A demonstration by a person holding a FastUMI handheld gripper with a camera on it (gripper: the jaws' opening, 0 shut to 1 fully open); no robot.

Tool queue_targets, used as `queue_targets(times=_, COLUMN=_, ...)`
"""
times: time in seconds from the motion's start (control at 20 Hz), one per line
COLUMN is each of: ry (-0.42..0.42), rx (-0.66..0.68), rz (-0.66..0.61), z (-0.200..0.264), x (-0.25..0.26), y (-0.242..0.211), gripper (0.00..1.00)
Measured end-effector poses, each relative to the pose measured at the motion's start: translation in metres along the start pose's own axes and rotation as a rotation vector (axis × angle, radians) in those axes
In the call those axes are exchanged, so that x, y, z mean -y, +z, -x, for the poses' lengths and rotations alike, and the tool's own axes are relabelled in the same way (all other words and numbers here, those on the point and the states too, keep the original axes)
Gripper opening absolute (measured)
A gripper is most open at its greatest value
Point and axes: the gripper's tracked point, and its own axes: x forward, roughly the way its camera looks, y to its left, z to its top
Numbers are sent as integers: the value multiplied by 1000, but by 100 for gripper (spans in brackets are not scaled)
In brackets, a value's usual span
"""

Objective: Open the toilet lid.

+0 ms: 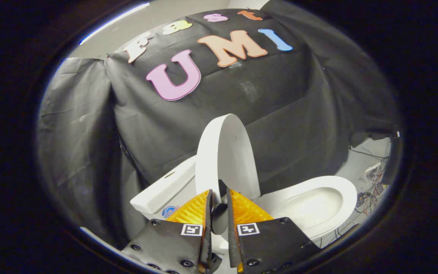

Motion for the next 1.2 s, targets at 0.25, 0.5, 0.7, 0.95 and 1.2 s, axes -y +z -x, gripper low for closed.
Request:
queue_targets(times=0.25, ry=130, rx=-48, rz=39, z=-24, x=-52, y=-12, gripper=19)
queue_targets(times=0.5, ry=234, rx=-70, rz=-5, z=-32, x=-85, y=-31, gripper=19)
queue_targets(times=0.7, ry=284, rx=-93, rz=-1, z=-42, x=-105, y=-43, gripper=19)
queue_targets(times=0.95, ry=313, rx=-104, rz=9, z=-48, x=-110, y=-46, gripper=19)
queue_targets(times=1.2, ry=324, rx=-110, rz=2, z=-58, x=-115, y=-50, gripper=19)
